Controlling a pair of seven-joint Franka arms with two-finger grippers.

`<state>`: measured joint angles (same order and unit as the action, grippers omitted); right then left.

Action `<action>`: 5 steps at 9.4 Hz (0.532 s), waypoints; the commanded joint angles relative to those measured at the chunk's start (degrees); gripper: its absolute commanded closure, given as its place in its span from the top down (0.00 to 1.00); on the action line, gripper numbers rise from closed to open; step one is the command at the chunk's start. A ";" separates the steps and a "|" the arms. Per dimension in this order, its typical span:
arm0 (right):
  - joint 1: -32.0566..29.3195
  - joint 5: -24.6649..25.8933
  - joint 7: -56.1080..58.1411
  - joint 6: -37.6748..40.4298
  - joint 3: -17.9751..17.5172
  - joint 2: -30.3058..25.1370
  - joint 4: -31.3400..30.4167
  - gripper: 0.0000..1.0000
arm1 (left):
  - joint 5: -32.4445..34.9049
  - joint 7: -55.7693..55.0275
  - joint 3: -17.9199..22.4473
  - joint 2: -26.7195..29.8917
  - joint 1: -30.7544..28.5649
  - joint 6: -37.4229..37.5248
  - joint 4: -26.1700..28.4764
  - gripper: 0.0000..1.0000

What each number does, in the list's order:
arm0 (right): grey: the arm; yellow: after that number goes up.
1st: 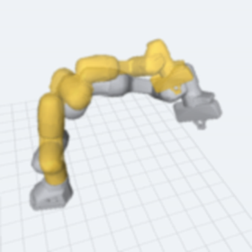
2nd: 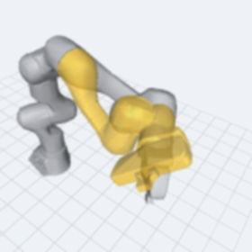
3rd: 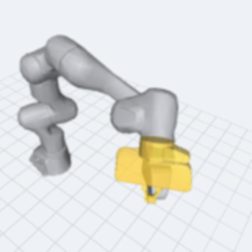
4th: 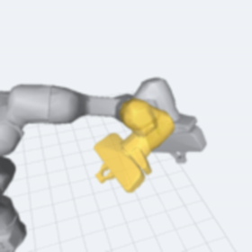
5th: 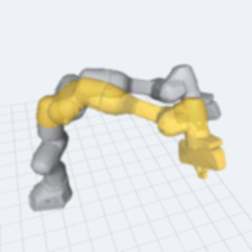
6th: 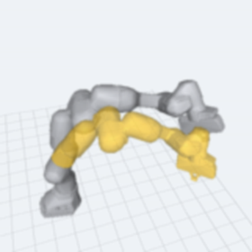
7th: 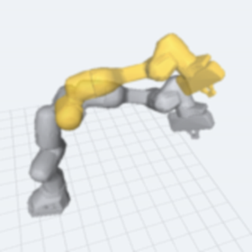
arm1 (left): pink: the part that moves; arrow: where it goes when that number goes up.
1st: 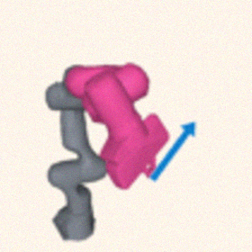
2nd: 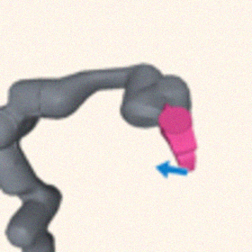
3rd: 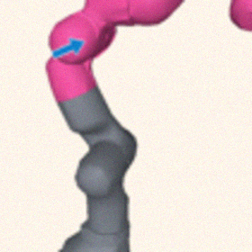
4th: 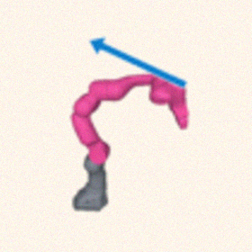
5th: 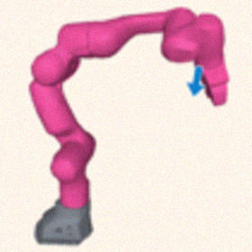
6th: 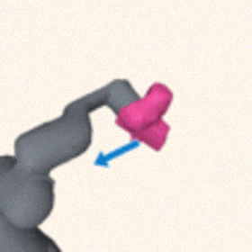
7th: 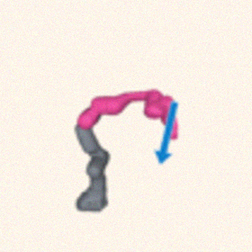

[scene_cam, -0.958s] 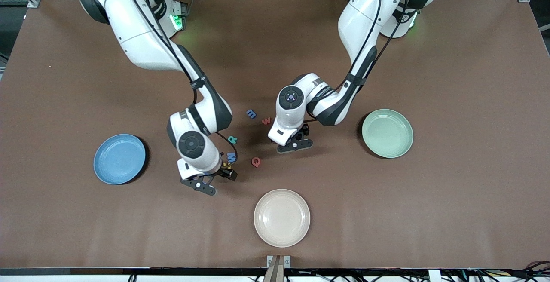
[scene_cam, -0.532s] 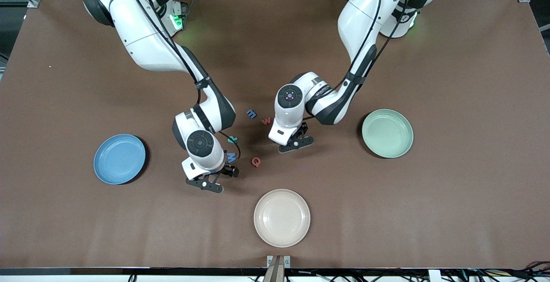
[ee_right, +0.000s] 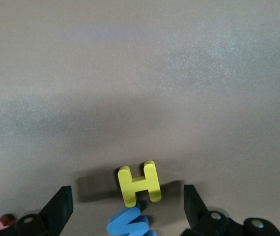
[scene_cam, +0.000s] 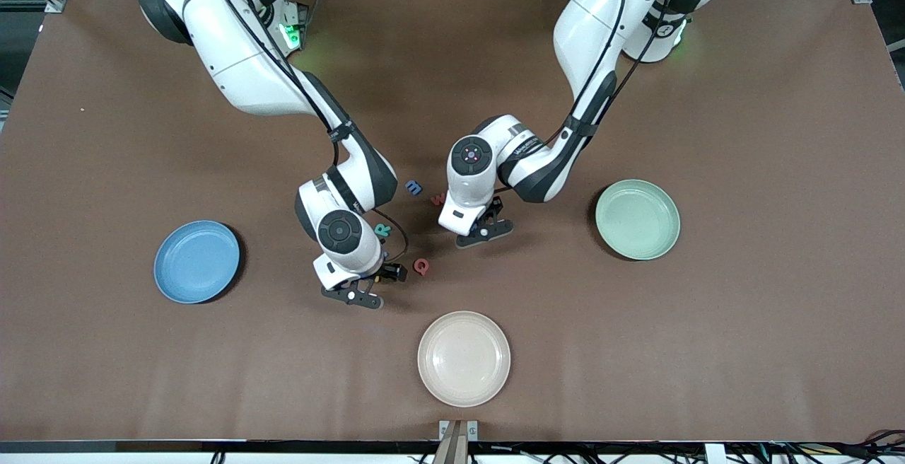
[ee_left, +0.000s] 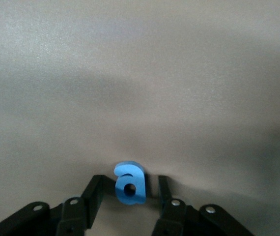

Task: Sort uppercase to blue plate, lowercase to green plate
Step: 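Grasp the blue a with the left gripper while the right gripper grasps the H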

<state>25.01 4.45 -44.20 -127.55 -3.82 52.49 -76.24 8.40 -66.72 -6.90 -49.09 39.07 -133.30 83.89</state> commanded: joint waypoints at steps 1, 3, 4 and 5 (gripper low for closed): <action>-1.46 -0.93 1.75 -0.07 -1.19 -0.54 -1.02 1.00 | 1.27 -1.40 -0.30 0.22 0.21 1.55 0.22 0.39; -1.98 -0.93 3.15 -0.15 -1.19 -0.54 -1.02 0.94 | 1.53 -1.22 -0.30 0.22 0.21 1.55 0.14 0.30; -1.98 -0.93 3.07 -0.07 -1.19 -0.54 -1.10 0.41 | 1.54 -1.13 -0.30 0.22 0.21 1.55 0.14 0.20; -1.90 -0.93 3.07 -0.07 -1.19 -0.54 -1.10 0.02 | 1.71 -1.04 -0.30 0.22 0.21 1.55 0.14 0.08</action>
<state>24.02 4.42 -42.13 -127.55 -3.87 52.49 -76.46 8.40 -66.72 -7.14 -49.04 39.09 -133.00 83.62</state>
